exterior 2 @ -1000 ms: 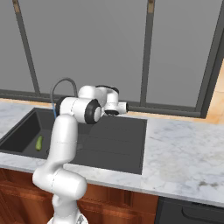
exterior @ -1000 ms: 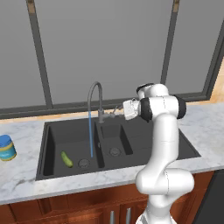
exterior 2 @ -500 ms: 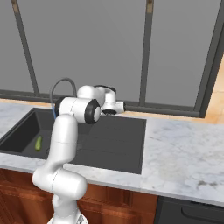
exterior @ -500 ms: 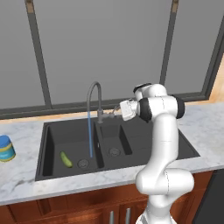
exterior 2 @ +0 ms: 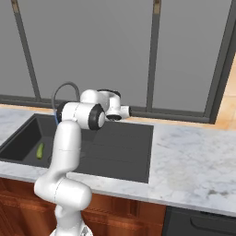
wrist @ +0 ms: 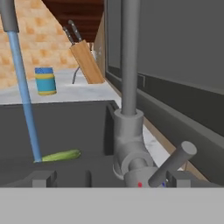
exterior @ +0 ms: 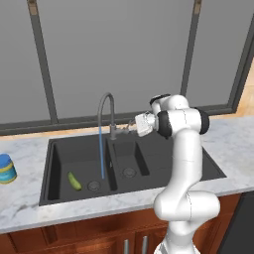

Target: Turn on the sink faucet. Then move the cucumber from the counter to the sink. Turn off the sink. Move the vegetable from the sink to the pot next to the stove. Finally move the pot to the rear left burner.

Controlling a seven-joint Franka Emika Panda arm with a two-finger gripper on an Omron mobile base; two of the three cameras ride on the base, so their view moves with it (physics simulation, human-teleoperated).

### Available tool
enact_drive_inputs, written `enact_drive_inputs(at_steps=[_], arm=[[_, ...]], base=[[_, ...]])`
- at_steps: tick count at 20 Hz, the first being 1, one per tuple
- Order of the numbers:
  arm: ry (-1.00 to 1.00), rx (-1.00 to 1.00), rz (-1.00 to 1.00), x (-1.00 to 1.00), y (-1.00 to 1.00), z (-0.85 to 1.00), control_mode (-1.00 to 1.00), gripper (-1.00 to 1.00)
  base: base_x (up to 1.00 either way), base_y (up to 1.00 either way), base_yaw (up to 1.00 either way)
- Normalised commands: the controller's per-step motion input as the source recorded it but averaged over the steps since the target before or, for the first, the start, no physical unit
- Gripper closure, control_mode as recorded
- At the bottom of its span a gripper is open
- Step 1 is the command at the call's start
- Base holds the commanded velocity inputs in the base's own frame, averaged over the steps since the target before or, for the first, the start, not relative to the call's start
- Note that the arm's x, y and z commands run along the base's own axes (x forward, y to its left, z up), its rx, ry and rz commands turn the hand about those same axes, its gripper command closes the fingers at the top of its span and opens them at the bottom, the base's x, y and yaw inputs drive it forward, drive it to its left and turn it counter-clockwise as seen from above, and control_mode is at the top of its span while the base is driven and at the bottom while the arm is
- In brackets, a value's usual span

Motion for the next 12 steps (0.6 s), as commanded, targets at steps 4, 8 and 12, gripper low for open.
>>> enact_drive_inputs(at_steps=[4, 8, 12], arm=[[0.05, 0.0, 0.01, 0.11, 0.59, 0.0, -1.0, -1.0], [0.02, 0.0, 0.05, 0.07, 0.75, 0.0, -1.0, -1.0], [0.0, 0.0, 0.08, 0.12, 0.81, 0.0, -1.0, -1.0]], base=[[0.0, 0.0, 0.0], [0.0, 0.0, 0.0], [0.0, 0.0, 0.0]])
